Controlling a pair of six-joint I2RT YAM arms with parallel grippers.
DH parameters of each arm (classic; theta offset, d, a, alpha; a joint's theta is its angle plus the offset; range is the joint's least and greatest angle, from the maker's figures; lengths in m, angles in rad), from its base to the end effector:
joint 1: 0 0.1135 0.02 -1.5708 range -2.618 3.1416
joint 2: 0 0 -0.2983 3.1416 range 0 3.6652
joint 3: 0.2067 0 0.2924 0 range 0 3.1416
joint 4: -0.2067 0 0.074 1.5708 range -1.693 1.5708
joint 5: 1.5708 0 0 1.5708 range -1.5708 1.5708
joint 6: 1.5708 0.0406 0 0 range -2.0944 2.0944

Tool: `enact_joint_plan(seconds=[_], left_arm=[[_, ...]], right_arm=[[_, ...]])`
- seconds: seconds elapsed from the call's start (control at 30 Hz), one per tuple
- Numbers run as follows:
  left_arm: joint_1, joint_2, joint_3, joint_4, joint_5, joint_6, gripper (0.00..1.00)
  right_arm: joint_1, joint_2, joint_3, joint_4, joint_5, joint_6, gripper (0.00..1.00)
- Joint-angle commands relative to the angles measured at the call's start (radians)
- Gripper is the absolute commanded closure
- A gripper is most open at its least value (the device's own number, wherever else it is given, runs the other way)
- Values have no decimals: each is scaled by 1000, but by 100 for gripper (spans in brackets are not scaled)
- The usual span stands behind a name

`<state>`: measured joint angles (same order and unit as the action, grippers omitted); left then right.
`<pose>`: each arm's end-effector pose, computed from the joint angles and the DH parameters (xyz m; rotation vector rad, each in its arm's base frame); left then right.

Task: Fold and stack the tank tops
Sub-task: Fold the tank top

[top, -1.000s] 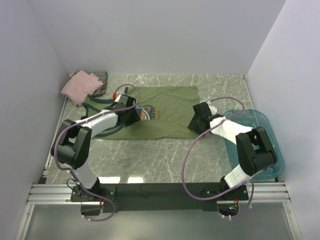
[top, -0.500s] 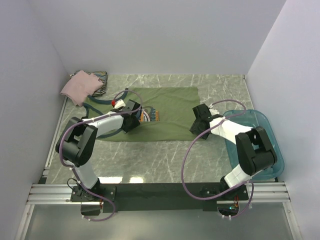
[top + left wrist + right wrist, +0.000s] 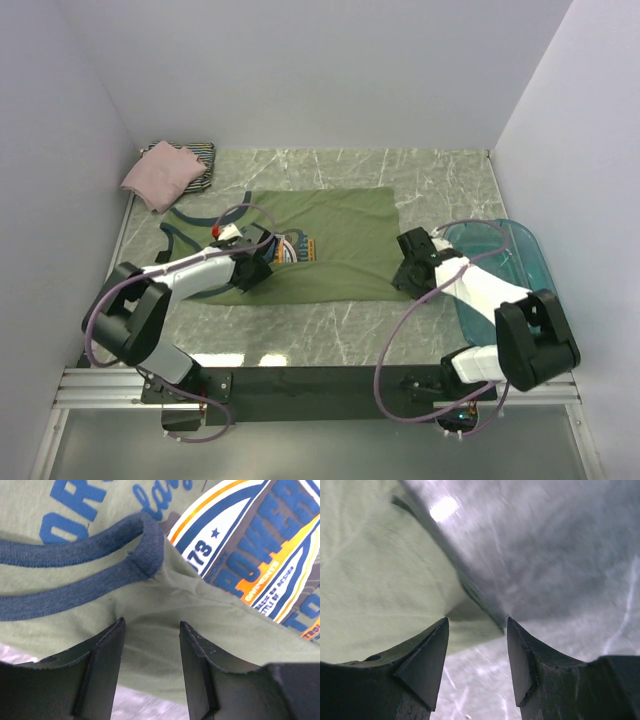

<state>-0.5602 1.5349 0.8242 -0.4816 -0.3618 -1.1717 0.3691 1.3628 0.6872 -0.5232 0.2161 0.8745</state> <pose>0.2675 -0.1508 0.1664 -0.8776 2.4750 -0.0719 0.2461 0.0859 0.1674 0.7324 2.6148 0.0582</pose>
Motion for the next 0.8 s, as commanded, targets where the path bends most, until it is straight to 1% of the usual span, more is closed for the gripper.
enact_joint_plan(seconds=[0.0,0.1,0.2,0.27,0.3,0.33,0.37,0.4,0.43,0.47,0.5,0.53,0.57,0.6,0.63,0.67,0.7,0.77], left_arm=[[-12,-51,-43,-77,29,-28,46],[-12,-78,-50,-77,50,-11,45],[-12,-110,-1,-68,50,33,44],[-12,-137,68,-69,46,70,41],[-9,-142,97,-69,40,84,41],[-7,-145,165,-84,29,99,41],[-4,-137,202,-90,17,106,40],[14,-127,272,-97,-11,113,39],[31,-111,306,-104,-14,122,39],[54,-73,340,-110,-14,129,39],[107,-49,372,-109,-12,132,40],[135,-24,419,-101,-6,145,41],[160,37,440,-79,-2,156,43],[208,69,463,-71,-3,167,45],[227,102,502,-62,-18,193,45],[244,166,519,-16,-6,217,45],[285,200,558,3,21,251,46],[319,296,598,53,101,322,47]], right_arm=[[14,-76,-40,-38,-13,21,43],[27,-126,-63,-35,-24,23,43],[25,-159,-25,-38,-38,-11,42],[8,-151,49,-37,-49,-43,42],[-1,-139,78,-29,-60,-92,43],[-21,-120,148,-12,-102,-121,43],[-41,-64,194,-15,-133,-150,43],[-80,-27,246,-26,-150,-196,43],[-97,37,343,-32,-156,-215,43],[-114,71,385,-26,-165,-235,43],[-149,106,425,-23,-173,-264,43],[-166,140,510,-24,-190,-279,43],[-185,213,550,-20,-213,-296,43],[-215,246,584,-11,-233,-321,43],[-229,309,650,-11,-231,-319,43],[-242,338,676,-3,-239,-325,43],[-246,366,696,15,-239,-347,43],[-249,470,787,34,-245,-359,42]])
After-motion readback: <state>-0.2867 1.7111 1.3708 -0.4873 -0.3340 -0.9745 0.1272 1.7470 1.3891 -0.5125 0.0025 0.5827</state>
